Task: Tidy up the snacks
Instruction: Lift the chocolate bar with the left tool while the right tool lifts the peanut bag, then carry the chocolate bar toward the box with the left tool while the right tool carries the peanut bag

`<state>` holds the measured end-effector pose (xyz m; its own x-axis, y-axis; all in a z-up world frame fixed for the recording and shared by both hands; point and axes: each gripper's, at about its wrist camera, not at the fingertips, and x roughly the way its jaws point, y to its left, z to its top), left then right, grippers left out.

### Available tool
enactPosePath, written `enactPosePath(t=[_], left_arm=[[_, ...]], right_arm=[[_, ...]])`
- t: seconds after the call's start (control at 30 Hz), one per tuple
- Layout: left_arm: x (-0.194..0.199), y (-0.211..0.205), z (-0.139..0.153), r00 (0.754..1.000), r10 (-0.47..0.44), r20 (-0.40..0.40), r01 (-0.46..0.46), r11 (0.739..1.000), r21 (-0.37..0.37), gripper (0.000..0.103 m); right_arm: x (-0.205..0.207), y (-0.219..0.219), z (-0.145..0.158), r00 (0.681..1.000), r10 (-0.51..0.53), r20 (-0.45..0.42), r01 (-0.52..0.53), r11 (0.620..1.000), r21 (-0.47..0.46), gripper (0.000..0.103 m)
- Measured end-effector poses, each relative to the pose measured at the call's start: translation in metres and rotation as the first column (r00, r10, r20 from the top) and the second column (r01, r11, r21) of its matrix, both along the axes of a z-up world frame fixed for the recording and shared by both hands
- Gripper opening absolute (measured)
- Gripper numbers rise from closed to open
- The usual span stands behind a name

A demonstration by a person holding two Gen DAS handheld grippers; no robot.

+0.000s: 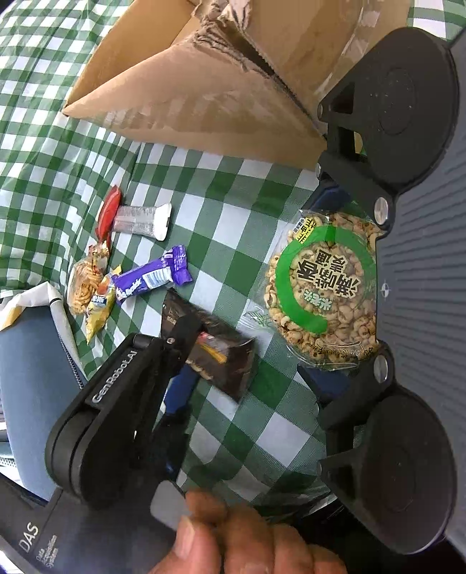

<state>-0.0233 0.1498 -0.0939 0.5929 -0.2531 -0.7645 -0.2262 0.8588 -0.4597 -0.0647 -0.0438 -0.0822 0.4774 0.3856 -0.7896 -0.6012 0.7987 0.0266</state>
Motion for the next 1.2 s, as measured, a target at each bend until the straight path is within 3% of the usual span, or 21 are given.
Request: enactPosePath(t=[0.33, 0.43, 0.6, 0.8, 1.03, 1.2], left_arm=[[0.001, -0.003, 0.001, 1.0, -0.014, 0.017, 0.014, 1.0, 0.016, 0.034], [0.002, -0.007, 0.003, 0.999, -0.027, 0.03, 0.025, 0.999, 0.041, 0.042], [0.004, -0.025, 0.006, 0.995, -0.094, 0.038, 0.087, 0.984, 0.158, 0.049], [0.004, -0.04, 0.002, 0.988, -0.153, 0.028, 0.141, 0.953, 0.267, 0.046], [0.003, -0.027, 0.005, 0.994, -0.103, 0.043, 0.09, 0.969, 0.228, 0.034], [0.001, -0.014, 0.009, 0.997, -0.059, 0.047, 0.052, 0.988, 0.146, 0.03]], right_arm=[[0.001, 0.0, -0.001, 1.0, -0.01, -0.018, 0.01, 1.0, -0.001, 0.086], [0.001, -0.001, -0.001, 1.0, -0.009, -0.019, 0.009, 1.0, -0.001, 0.086], [0.001, -0.001, -0.001, 1.0, -0.009, -0.019, 0.009, 1.0, -0.001, 0.086], [0.001, 0.0, -0.002, 1.0, -0.008, -0.019, 0.008, 1.0, -0.002, 0.086], [0.001, -0.001, -0.002, 1.0, -0.008, -0.017, 0.008, 1.0, -0.002, 0.086], [0.001, -0.001, 0.001, 1.0, -0.017, 0.0, 0.017, 1.0, 0.013, 0.086]])
